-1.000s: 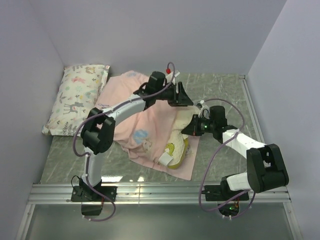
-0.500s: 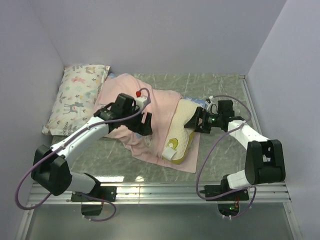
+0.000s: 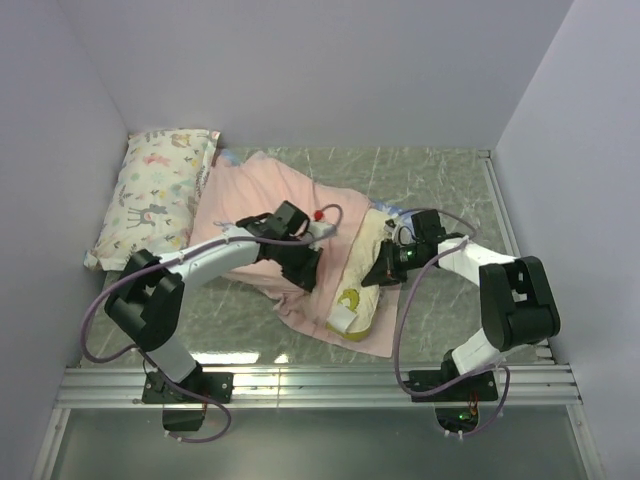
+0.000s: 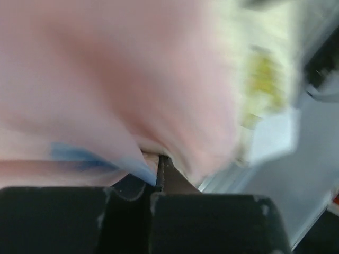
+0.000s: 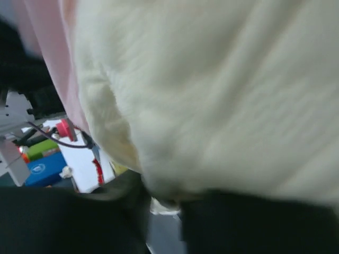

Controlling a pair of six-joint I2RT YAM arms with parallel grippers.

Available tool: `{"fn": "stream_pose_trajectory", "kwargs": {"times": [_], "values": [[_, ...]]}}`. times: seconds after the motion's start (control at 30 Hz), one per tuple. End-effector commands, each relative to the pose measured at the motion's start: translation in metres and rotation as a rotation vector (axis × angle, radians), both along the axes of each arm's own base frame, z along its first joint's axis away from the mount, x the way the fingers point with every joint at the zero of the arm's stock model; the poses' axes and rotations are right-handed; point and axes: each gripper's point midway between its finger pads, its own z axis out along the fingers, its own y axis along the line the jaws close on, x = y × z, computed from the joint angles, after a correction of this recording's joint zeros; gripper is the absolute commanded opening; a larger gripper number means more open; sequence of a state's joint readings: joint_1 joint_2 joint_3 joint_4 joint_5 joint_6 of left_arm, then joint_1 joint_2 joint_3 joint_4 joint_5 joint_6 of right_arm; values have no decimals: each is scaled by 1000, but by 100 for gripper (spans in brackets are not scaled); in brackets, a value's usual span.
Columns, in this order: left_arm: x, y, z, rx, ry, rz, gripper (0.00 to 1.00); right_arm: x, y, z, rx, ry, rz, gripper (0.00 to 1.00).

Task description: Put the pillow into the pillowcase

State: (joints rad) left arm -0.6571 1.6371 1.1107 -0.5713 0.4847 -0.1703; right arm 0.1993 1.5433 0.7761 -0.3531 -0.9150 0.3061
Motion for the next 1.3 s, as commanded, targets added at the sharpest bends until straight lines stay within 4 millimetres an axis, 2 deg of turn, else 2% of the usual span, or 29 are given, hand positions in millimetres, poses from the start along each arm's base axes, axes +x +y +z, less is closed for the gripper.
{"fn": "stream_pose_trajectory", "kwargs": {"times": [0.0,0.03,0.1,0.13,0.23,0.37,0.43,0.47,0.5,0.53,0.57,0.6,0.63,0.67,0.7,0.73,0.77,0.83,0.87,0.93,0.97,1.03,1.07,1.1,1.13,1.17,1.2,1.23,1.27], "values": [[-64,-82,88,-349,-36,-405,0,18,19,27,137,-10,5,0],[-77,-87,99,-400,-4,-460,0,25,19,30,154,-10,-28,0],[-80,-93,113,-439,-19,-508,2,38,13,38,165,-48,-106,0],[-79,-93,109,-430,-12,-520,4,36,11,38,185,2,-165,0],[-78,-92,104,-412,-10,-566,10,45,13,50,220,-61,-201,0],[-70,-98,106,-433,-40,-549,9,38,15,40,183,-69,-181,0],[-71,-92,107,-427,-25,-562,21,32,9,30,115,-107,-118,0],[-63,-85,113,-450,0,-518,34,29,5,25,84,-114,-92,0],[-54,-79,121,-473,9,-459,41,23,4,22,75,-117,-51,0],[-38,-73,147,-543,-79,-414,47,20,2,21,52,-186,23,0],[-9,-53,150,-551,-69,-271,59,3,-1,17,28,-130,59,4],[15,-41,155,-534,-131,-179,62,-3,-2,16,20,-126,83,27],[35,-26,161,-505,-188,-95,64,-10,-8,16,-11,-123,112,41],[66,-4,168,-478,-257,0,67,-9,-13,22,-31,-149,116,64],[94,14,162,-390,-334,111,69,-7,-16,27,-48,-166,115,76],[112,33,153,-313,-348,193,70,-1,-21,37,-73,-196,111,91],[128,44,155,-260,-401,236,72,5,-25,46,-84,-228,98,96],[160,71,132,-108,-434,360,73,34,-38,66,-124,-305,33,97],[170,80,130,-57,-446,403,81,48,-48,65,-178,-320,-12,98],[185,90,106,30,-423,454,82,81,-57,78,-201,-370,-95,98],[189,93,101,46,-411,478,83,93,-59,70,-217,-345,-116,98],[196,92,85,68,-388,491,84,117,-55,75,-203,-372,-145,98],[201,90,83,65,-388,498,85,127,-53,63,-201,-341,-150,98],[206,87,81,60,-392,502,86,138,-50,64,-186,-349,-156,98],[210,86,69,70,-368,507,87,148,-46,61,-179,-344,-172,98],[216,80,71,52,-370,505,87,153,-42,45,-171,-302,-168,98],[218,78,67,57,-359,505,87,157,-38,41,-153,-285,-163,98],[222,75,56,70,-333,505,86,163,-33,39,-139,-272,-167,98],[221,72,49,67,-301,504,83,163,-27,26,-125,-234,-153,98]]}}
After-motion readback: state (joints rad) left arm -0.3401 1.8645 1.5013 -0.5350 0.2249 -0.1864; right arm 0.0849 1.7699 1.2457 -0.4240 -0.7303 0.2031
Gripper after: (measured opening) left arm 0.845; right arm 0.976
